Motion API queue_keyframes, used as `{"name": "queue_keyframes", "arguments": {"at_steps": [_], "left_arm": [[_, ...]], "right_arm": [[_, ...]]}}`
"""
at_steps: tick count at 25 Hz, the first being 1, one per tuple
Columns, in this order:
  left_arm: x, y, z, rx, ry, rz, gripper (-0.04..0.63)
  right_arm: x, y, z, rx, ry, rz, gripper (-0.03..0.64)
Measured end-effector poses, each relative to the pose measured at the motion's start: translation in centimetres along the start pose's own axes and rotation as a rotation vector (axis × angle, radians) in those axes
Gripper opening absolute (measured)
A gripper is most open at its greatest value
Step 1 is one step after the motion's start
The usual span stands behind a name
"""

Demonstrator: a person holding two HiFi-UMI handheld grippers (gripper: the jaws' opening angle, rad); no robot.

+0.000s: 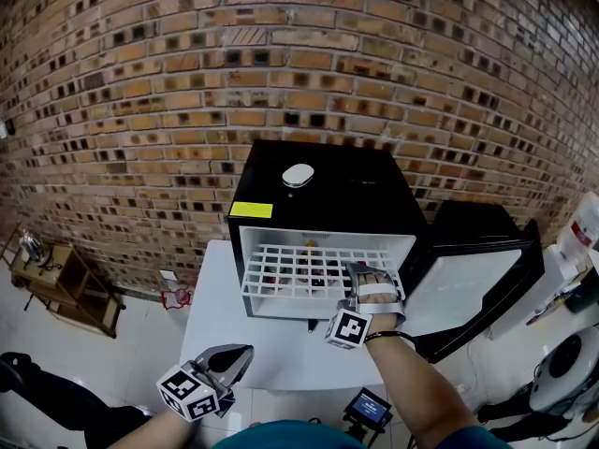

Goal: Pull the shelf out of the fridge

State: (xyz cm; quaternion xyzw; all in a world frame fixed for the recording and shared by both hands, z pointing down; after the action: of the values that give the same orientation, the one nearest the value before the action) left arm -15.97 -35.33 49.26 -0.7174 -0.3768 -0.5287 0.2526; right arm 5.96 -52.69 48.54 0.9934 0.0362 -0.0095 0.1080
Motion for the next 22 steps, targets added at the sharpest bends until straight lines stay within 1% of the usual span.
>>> {"name": "queue_keyframes", "arguments": {"at_steps": [3, 5, 10, 11, 15, 19, 22], "left_arm": [[-0.2, -0.2, 0.0, -0.004, -0.005, 0.009, 0.000], [-0.3, -0.2, 0.0, -0.005, -0.005, 0.015, 0.000], [-0.4, -0.1, 0.2, -0.004, -0.010, 0.023, 0.000], [-0.4, -0.1, 0.2, -0.002, -0.010, 0.023, 0.000], [-0.2, 0.1, 0.3, 0.006, -0.014, 0.017, 0.000], [0.1, 0.4, 0.5, 0.017, -0.019, 0.006, 0.000], [0.4, 0.6, 1.0, 0.020, -0.023, -0.006, 0.000]], "right_arm": [[0.2, -0.8, -0.2, -0.002, -0.013, -0.013, 0.118], [0.1, -1.4, -0.5, -0.016, -0.009, -0.012, 0.118], [0.0, -3.5, -0.5, -0.016, -0.007, -0.005, 0.118], [0.0, -4.0, -0.6, -0.023, 0.006, 0.003, 0.118], [0.6, -5.9, -1.4, -0.087, 0.122, 0.031, 0.118], [2.0, -7.5, -2.7, -0.149, 0.184, 0.035, 0.120], [2.7, -8.6, -3.6, -0.181, 0.223, 0.057, 0.120]]}}
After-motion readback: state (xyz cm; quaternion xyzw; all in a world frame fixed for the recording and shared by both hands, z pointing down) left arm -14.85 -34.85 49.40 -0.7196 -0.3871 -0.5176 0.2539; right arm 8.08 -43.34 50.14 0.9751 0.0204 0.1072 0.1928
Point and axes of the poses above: the fingertips, and each gripper's own axes: y forward along the fingers, z to its right, x out of its underside, the point moved 1 cm from there along -y, backward along the fingers, and after that the axes turned 3 degrees about -y, right-handed, at the moved point
